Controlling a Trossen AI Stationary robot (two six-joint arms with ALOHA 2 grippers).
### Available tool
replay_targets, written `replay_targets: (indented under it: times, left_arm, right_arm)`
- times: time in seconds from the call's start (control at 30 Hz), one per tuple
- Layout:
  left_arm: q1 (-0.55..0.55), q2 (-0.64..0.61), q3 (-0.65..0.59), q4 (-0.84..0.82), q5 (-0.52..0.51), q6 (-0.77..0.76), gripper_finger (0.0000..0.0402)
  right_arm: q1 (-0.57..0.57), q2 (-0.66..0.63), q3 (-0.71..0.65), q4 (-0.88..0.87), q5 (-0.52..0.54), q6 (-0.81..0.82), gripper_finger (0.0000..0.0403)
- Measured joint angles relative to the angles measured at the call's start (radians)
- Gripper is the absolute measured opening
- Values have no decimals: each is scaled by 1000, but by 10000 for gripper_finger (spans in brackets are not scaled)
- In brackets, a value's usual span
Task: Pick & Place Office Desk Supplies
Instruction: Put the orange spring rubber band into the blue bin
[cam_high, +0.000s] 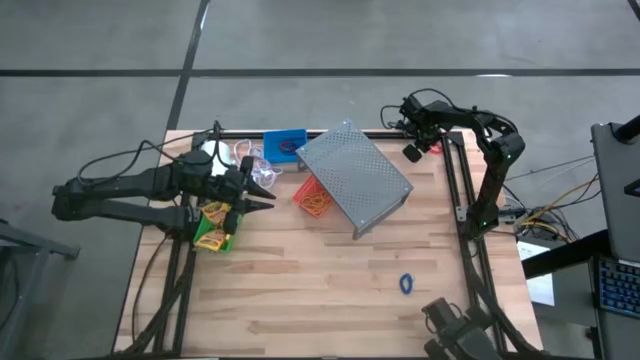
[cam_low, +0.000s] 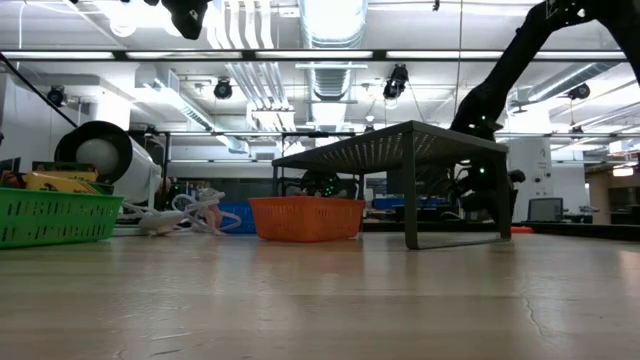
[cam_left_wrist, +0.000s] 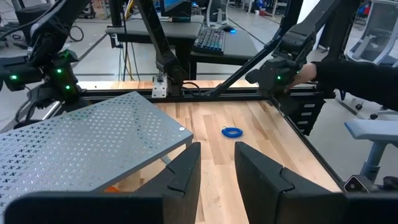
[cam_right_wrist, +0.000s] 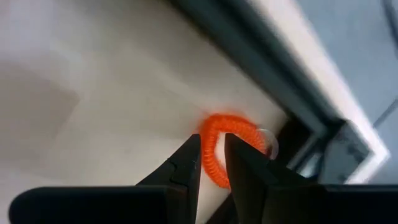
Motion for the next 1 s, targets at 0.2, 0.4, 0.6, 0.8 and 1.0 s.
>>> replay_targets:
  times: [0.2, 0.4, 0.6, 0.8, 1.0]
  left_arm:
    - [0, 0, 0, 0, 0, 0, 104]
    - [0, 0, 0, 0, 0, 0, 104]
    - [0, 0, 0, 0, 0, 0, 104]
    - [0, 0, 0, 0, 0, 0, 104]
    - [0, 0, 0, -7, 0, -4, 104]
  right_arm:
    - [17, 0, -8, 8, -7, -10, 68]
    - [14, -1, 10, 14, 54, -29, 68]
    - [15, -1, 9, 15, 36, -29, 68]
    - [4, -1, 2, 17, -27, -27, 68]
    - [-20, -1, -4, 22, -87, 21, 68]
